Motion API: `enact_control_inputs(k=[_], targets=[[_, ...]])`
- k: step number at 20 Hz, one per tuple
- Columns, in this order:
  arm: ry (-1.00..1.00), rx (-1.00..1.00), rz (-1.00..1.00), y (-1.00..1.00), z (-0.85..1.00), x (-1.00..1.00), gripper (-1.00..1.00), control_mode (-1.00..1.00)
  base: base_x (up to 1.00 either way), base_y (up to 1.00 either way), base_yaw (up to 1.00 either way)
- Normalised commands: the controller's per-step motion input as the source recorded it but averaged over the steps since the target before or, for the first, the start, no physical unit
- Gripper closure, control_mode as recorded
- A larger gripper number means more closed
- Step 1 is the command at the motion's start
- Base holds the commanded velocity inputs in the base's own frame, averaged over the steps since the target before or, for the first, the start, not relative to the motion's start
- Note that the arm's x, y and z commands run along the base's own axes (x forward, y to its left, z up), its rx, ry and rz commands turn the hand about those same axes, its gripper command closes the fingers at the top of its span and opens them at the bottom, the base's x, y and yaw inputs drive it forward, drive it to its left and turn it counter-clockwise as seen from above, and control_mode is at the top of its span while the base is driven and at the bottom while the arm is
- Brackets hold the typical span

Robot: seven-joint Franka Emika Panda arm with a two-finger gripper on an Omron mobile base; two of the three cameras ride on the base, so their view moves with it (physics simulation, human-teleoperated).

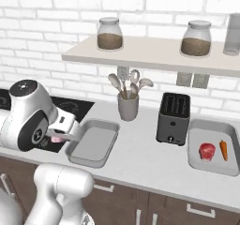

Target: Place one carrot and one steak in each tupperware on the nearby counter, to pack two identical lunches.

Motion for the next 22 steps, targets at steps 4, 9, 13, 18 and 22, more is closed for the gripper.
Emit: enact_control_inputs(k=[4,9,13,18,22], targets=[[0.12,0.00,0.00,0.00,-0.76,0.51,1.00,-1.00,0.00,0.00,0.00],[0.02,0.00,0.00,0.00,-0.49,0.43,1.00,-1.00,0.00,0.00,0.00],[-0.03,0.00,0.02,0.00,-0.54,0.53,1.00,-1.00,0.00,0.00,0.00],[-0.02,0.00,0.01,0.05,-0.48,0.39,1.00,-1.00,0.00,0.00,0.00],[0.00,0.00,0.00,0.12,-0.38,0.36,1.00,-1.00,0.00,0.00,0.00]])
